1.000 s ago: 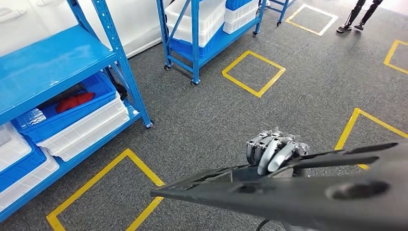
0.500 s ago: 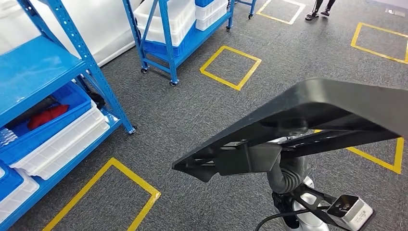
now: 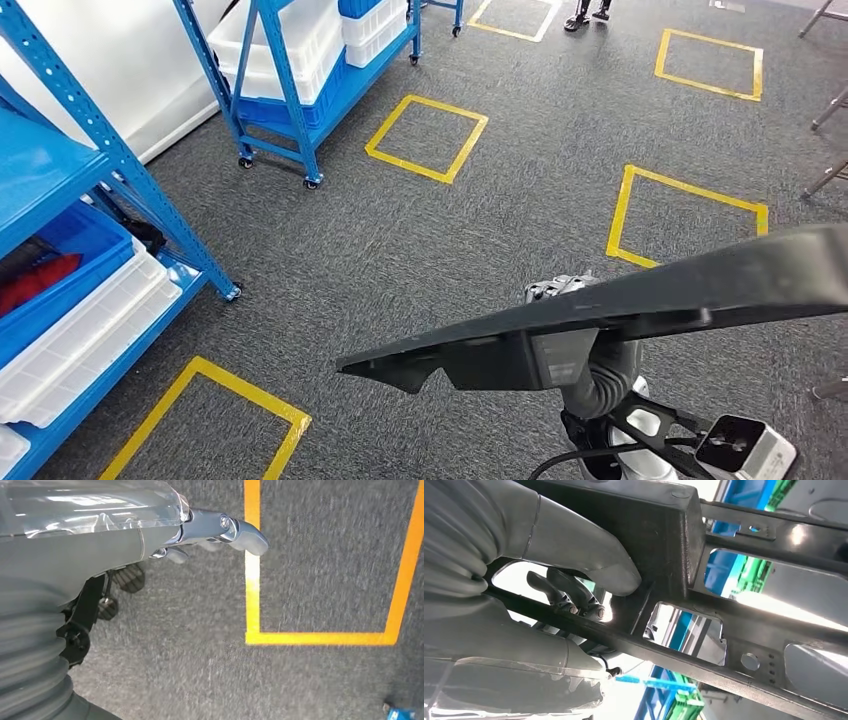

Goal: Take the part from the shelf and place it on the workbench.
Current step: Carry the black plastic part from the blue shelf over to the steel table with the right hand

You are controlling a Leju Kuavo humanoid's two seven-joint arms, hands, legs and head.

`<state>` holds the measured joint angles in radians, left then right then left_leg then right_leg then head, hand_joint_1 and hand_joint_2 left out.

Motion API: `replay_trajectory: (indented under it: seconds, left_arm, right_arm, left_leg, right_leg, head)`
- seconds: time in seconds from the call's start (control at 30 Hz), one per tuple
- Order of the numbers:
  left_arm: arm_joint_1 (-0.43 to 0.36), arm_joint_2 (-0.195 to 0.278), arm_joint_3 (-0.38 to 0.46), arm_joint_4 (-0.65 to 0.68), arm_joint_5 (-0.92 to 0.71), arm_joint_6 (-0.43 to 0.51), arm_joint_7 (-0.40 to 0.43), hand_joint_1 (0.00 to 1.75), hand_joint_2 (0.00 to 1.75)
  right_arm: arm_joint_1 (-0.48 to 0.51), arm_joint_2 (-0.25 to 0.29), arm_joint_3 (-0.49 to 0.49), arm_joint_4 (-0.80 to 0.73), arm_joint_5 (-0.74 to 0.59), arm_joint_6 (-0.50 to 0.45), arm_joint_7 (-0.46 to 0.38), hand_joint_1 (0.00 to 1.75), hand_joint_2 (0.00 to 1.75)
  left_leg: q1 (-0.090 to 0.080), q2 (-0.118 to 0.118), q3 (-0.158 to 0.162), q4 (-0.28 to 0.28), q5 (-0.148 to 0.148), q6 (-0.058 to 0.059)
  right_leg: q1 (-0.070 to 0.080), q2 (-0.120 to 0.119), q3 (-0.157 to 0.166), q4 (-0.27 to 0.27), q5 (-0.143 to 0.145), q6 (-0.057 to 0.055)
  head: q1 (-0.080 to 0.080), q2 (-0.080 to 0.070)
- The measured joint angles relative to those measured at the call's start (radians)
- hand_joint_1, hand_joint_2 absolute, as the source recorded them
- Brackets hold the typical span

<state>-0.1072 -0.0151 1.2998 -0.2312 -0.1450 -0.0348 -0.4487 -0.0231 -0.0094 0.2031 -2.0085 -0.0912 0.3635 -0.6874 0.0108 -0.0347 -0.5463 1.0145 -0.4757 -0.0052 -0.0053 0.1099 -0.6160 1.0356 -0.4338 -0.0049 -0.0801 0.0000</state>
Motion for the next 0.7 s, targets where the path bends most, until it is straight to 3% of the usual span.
replay_trajectory:
  seconds: [0.07,0.13,0.2,0.23,0.27,0.37,0.43,0.5,0.53,0.6,0.67,0.7]
  left_arm:
    - [-0.002,-0.005,-0.001,0.0,0.001,-0.003,-0.002,0.0,1.75]
    - [0.001,-0.01,-0.001,0.0,0.0,-0.002,-0.002,0.0,1.75]
    - [0.006,-0.013,0.0,0.0,0.001,0.003,0.001,0.0,1.75]
    - [0.006,-0.015,0.0,0.0,0.001,0.006,0.005,0.0,1.75]
    - [0.007,-0.018,0.0,0.0,0.001,0.009,0.009,0.0,1.75]
    - [0.007,-0.027,0.0,0.0,0.001,0.016,0.021,0.0,1.75]
    - [0.007,-0.031,0.0,0.0,0.001,0.018,0.023,0.0,1.75]
    - [0.006,-0.032,0.0,0.0,0.001,0.02,0.024,0.0,1.75]
    - [0.005,-0.033,-0.001,0.0,0.001,0.021,0.025,0.0,1.75]
    - [0.005,-0.036,-0.001,0.0,0.001,0.024,0.03,0.0,1.75]
    - [0.011,-0.037,-0.001,0.001,0.0,0.028,0.038,0.0,1.75]
    - [0.014,-0.037,-0.001,0.001,-0.001,0.03,0.041,0.0,1.75]
  right_arm:
    - [0.0,0.0,0.001,-0.005,0.005,0.004,0.0,1.75,1.75]
    - [-0.004,0.0,0.007,-0.007,0.004,0.005,0.0,1.75,1.75]
    - [-0.006,0.0,0.019,-0.007,-0.006,0.004,0.0,1.75,1.75]
    - [-0.006,0.0,0.025,-0.007,-0.011,0.001,0.0,1.75,1.75]
    - [-0.006,0.0,0.031,-0.007,-0.016,-0.004,0.0,1.75,1.75]
    - [-0.005,0.0,0.041,-0.012,-0.018,-0.019,0.0,1.75,1.75]
    - [-0.005,0.0,0.047,-0.017,-0.018,-0.021,0.0,1.75,1.75]
    - [-0.002,0.0,0.051,-0.018,-0.018,-0.021,0.0,1.75,1.75]
    - [0.0,0.0,0.053,-0.019,-0.018,-0.021,0.0,1.75,1.75]
    - [0.006,0.001,0.055,-0.023,-0.015,-0.021,0.0,1.75,1.75]
    - [0.028,0.004,0.057,-0.03,-0.008,-0.016,0.0,1.75,1.75]
    - [0.047,0.008,0.058,-0.034,-0.002,-0.004,0.0,1.75,1.75]
  left_leg:
    - [0.002,0.019,0.003,-0.01,0.008,0.014]
    - [0.0,0.04,0.002,-0.013,0.01,0.021]
    - [-0.003,0.062,0.0,-0.013,0.009,0.023]
    - [-0.003,0.073,0.0,-0.012,0.009,0.023]
    - [-0.003,0.082,0.0,-0.012,0.008,0.022]
    - [-0.006,0.105,0.005,-0.011,0.003,0.013]
    - [-0.009,0.118,0.007,-0.01,0.0,0.003]
    - [-0.009,0.133,0.01,-0.012,-0.003,-0.008]
    - [-0.008,0.132,0.01,-0.007,-0.009,-0.014]
    - [-0.005,0.104,-0.014,0.054,-0.05,-0.022]
    - [-0.002,0.065,-0.074,0.185,-0.116,-0.025]
    - [-0.001,0.055,-0.102,0.243,-0.135,-0.025]
  right_leg:
    - [0.001,-0.033,-0.015,0.034,-0.025,0.008]
    - [0.0,-0.084,-0.067,0.146,-0.088,0.015]
    - [-0.004,-0.101,-0.119,0.259,-0.132,0.021]
    - [-0.006,-0.104,-0.122,0.271,-0.128,0.022]
    - [-0.007,-0.108,-0.104,0.24,-0.107,0.023]
    - [-0.001,-0.148,0.006,0.041,-0.034,0.011]
    - [0.008,-0.158,0.028,-0.008,-0.03,0.0]
    - [0.01,-0.138,0.025,-0.01,-0.027,-0.011]
    - [0.008,-0.13,0.026,-0.013,-0.024,-0.016]
    - [0.003,-0.114,0.03,-0.02,-0.02,-0.026]
    - [0.004,-0.098,0.031,-0.02,-0.02,-0.032]
    - [0.005,-0.089,0.031,-0.02,-0.021,-0.034]
  head:
    - [0.0,0.0]
    - [0.0,0.0]
    - [0.0,0.0]
    - [0.0,0.0]
    - [0.0,0.0]
    - [0.0,0.0]
    - [0.0,0.0]
    - [0.0,0.0]
    - [0.0,0.0]
    - [0.0,0.0]
    - [0.0,0.0]
    - [0.0,0.0]
